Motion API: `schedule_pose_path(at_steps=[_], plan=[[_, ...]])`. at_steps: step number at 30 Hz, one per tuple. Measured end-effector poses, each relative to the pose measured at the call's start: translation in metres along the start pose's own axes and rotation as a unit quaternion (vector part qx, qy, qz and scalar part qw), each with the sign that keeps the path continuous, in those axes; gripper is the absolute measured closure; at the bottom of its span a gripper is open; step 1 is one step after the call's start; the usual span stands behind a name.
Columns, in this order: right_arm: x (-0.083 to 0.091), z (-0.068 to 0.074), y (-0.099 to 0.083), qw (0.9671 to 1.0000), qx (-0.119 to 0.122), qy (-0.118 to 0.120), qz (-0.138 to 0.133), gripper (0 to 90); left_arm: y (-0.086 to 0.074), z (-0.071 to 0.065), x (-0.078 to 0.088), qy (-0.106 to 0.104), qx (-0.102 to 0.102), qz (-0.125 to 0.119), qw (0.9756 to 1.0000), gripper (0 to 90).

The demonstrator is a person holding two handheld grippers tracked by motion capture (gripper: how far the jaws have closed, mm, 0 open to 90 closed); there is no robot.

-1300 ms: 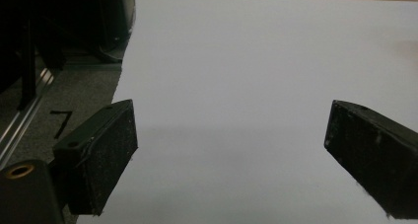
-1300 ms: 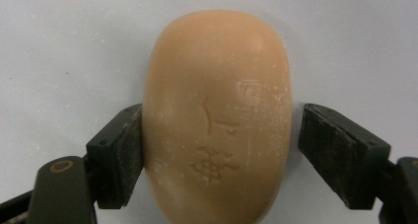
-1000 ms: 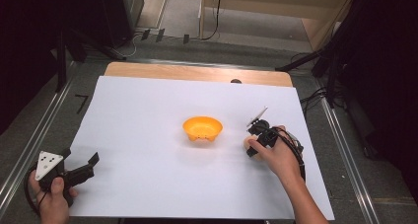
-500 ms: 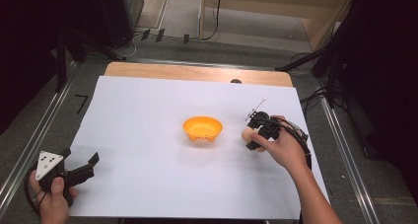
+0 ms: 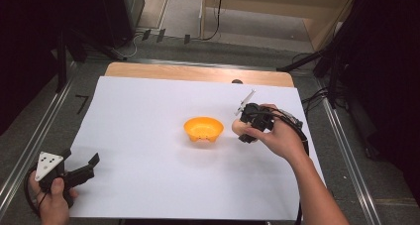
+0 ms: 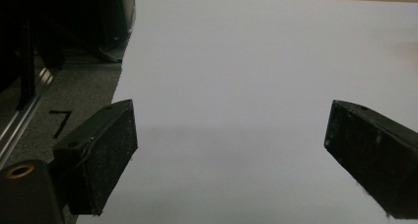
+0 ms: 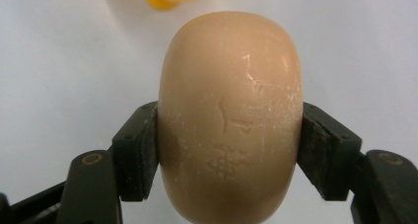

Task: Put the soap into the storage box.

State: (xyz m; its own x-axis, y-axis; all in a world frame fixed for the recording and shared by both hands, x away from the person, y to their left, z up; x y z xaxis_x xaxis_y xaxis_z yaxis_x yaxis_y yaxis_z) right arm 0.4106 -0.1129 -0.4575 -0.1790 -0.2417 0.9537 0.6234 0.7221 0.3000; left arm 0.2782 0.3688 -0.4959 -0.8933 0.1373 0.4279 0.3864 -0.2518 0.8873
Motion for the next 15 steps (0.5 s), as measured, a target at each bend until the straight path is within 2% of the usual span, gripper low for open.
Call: schedule_pose_path(at_steps=[5, 8, 9, 13, 15], plan=[[0.003, 0.004, 0.013, 0.9994, 0.034, -0.006, -0.006, 33.2, 0.000, 0.000, 0.000, 0.001, 0.002, -0.001, 1.0000, 6.6], [0.004, 0.006, 0.019, 0.9988, 0.048, -0.004, -0.012, 33.2, 0.000, 0.002, 0.001, 0.017, 0.004, 0.000, 0.9999, 6.5], [0.004, 0.007, 0.022, 0.9983, 0.057, -0.006, -0.013, 33.2, 0.000, 0.001, 0.000, 0.015, 0.001, 0.001, 0.9999, 6.6], [0.006, 0.010, 0.032, 0.9975, 0.066, -0.006, -0.025, 33.2, 0.001, -0.004, -0.001, 0.007, -0.028, 0.007, 0.9995, 6.6], [0.007, 0.013, 0.037, 0.9968, 0.075, -0.001, -0.028, 33.2, 0.001, -0.004, -0.001, 0.008, -0.030, 0.007, 0.9995, 6.6]])
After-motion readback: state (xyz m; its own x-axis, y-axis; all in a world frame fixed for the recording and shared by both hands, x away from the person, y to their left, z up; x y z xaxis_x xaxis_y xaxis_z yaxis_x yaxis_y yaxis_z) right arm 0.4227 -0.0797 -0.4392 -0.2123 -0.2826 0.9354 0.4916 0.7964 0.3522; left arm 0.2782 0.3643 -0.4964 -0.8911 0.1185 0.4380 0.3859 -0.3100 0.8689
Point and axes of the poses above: each handheld gripper's, and its own axes: x roughly backward along the jaws, y roughly out of its top, z roughly to its left, the point moved 8 cm from there along -x, roughly forward along the jaws, and after that the axes turned 15 degrees about -x, right-handed, at the moved point
